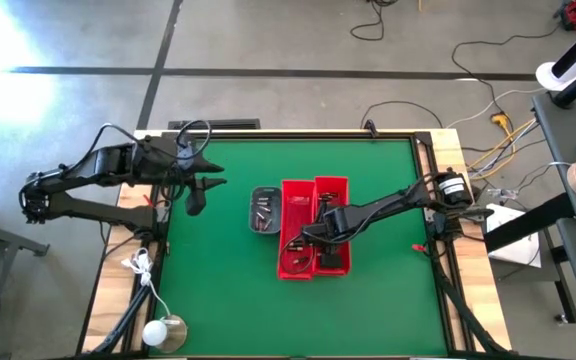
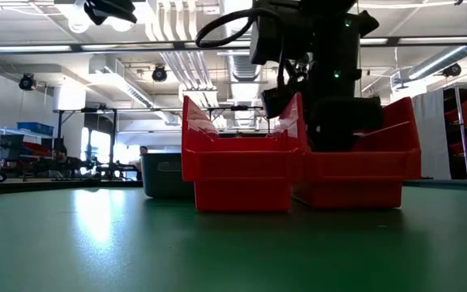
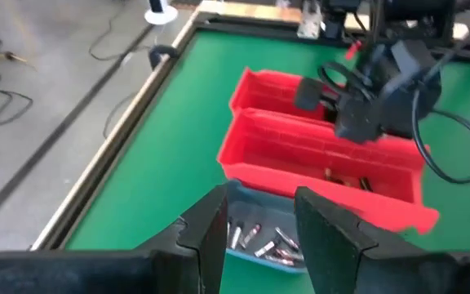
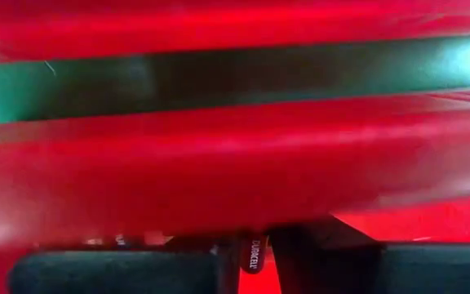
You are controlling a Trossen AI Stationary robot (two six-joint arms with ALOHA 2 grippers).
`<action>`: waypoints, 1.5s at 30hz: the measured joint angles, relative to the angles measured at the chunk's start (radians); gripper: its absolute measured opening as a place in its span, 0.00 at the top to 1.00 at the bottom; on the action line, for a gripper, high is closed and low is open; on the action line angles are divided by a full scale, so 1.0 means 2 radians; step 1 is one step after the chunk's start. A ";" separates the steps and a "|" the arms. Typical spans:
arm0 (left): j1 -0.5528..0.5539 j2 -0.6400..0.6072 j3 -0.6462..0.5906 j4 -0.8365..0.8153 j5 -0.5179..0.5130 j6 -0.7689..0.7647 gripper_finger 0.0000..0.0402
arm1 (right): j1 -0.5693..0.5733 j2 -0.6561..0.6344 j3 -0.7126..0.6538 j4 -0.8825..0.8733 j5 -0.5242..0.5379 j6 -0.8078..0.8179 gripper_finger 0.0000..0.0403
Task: Sort batteries
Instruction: Put the small black battery into the right red bin
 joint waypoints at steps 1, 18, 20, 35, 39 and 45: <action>0.000 0.000 0.000 -0.005 0.002 -0.001 0.69 | 0.000 0.000 0.000 0.001 0.000 0.000 0.89; 0.000 0.002 -0.009 -0.076 0.012 -0.043 0.69 | 0.003 -0.043 0.072 -0.107 0.008 0.009 0.56; 0.000 0.002 -0.020 -0.090 0.011 -0.069 0.69 | 0.009 -0.062 0.090 -0.124 0.037 0.007 0.54; -0.082 0.023 -0.217 -0.115 0.125 -0.508 0.69 | 0.017 -0.228 0.083 -0.089 0.344 -0.029 0.50; -0.142 0.057 -0.231 -0.104 0.128 -0.555 0.69 | 0.006 -0.249 0.063 -0.058 0.341 -0.083 0.50; -0.190 0.131 -0.235 -0.139 0.219 -0.517 0.69 | -0.001 -0.262 0.042 -0.039 0.337 -0.129 0.50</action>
